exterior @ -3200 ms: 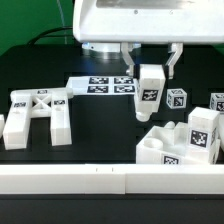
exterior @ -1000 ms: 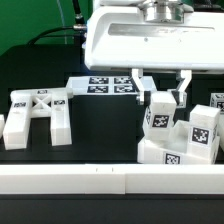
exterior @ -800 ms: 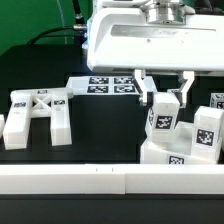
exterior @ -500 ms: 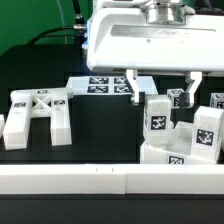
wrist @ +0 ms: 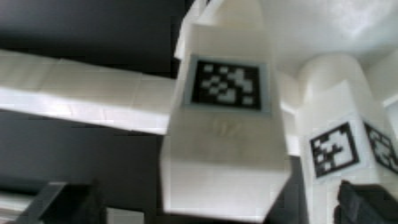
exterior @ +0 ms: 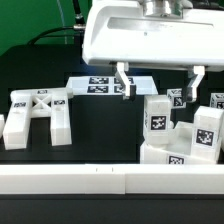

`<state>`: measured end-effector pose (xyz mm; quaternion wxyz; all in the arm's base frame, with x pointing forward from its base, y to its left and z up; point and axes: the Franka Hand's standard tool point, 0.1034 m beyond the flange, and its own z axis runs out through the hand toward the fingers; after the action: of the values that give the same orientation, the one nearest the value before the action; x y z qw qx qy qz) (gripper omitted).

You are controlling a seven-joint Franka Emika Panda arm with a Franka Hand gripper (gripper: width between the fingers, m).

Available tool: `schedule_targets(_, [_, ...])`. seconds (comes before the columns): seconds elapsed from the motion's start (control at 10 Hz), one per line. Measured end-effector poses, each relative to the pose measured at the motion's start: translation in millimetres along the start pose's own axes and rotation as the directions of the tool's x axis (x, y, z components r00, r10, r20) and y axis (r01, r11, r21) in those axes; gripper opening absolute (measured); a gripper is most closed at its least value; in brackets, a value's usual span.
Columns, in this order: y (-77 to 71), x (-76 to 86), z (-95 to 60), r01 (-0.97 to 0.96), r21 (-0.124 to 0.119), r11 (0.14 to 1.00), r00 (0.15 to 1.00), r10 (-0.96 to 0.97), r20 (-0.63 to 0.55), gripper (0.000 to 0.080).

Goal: Assemble chair

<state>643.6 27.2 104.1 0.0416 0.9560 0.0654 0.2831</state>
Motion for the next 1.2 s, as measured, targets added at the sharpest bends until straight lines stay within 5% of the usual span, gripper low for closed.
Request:
schedule_targets(0.2, [1.8, 12.9, -15.2, 0.003, 0.01, 1.0, 1.0, -0.003, 0.018, 0.0649])
schedule_targets(0.5, [-0.2, 8.8, -12.6, 0.004, 0.015, 1.0, 0.999, -0.005, 0.045, 0.0649])
schedule_targets(1.0, [-8.9, -6.6, -2.1, -0.009, 0.068, 0.998, 0.924, -0.018, 0.381, 0.0649])
schedule_targets(1.2, [-6.9, -5.1, 2.6, -0.008, 0.067, 0.998, 0.916, -0.019, 0.4, 0.0649])
